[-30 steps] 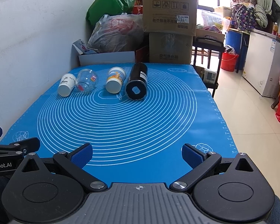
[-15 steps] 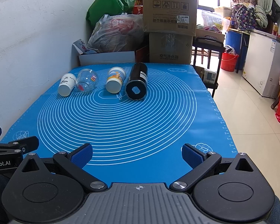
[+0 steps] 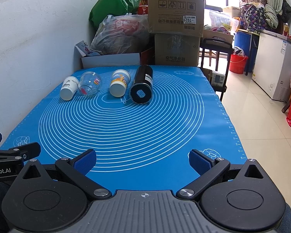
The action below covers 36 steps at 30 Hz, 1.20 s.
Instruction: Flip cup upside down
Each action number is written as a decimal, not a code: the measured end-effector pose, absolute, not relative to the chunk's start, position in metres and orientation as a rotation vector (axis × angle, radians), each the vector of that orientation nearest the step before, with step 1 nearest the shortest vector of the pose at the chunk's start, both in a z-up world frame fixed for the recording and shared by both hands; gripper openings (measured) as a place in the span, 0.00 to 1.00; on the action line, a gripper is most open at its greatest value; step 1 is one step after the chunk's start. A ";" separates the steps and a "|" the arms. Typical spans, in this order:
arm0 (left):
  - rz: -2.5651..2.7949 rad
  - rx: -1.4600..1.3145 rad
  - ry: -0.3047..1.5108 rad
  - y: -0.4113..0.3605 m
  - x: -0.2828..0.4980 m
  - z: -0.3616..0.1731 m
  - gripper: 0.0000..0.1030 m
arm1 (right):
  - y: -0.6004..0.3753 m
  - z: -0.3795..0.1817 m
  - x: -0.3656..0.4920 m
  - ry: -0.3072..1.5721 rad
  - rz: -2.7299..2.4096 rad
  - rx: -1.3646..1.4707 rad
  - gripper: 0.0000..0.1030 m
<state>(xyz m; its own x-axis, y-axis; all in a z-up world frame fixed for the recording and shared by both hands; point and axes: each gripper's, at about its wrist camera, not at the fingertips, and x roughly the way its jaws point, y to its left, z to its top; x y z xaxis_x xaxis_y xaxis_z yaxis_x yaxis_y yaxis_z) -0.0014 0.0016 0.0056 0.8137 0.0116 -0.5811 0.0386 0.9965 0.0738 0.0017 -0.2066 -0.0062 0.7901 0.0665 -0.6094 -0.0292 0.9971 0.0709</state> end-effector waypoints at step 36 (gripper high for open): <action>-0.040 0.076 0.591 -0.017 0.049 0.011 1.00 | -0.227 -0.014 0.028 0.652 0.019 0.086 1.00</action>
<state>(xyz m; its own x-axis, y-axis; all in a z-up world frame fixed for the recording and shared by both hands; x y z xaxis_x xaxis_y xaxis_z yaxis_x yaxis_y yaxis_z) 0.0485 -0.0165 0.0113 0.8296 -0.0156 -0.5581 0.0591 0.9964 0.0600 0.0276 -0.2265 -0.0141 0.7949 0.0447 -0.6050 0.0092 0.9963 0.0857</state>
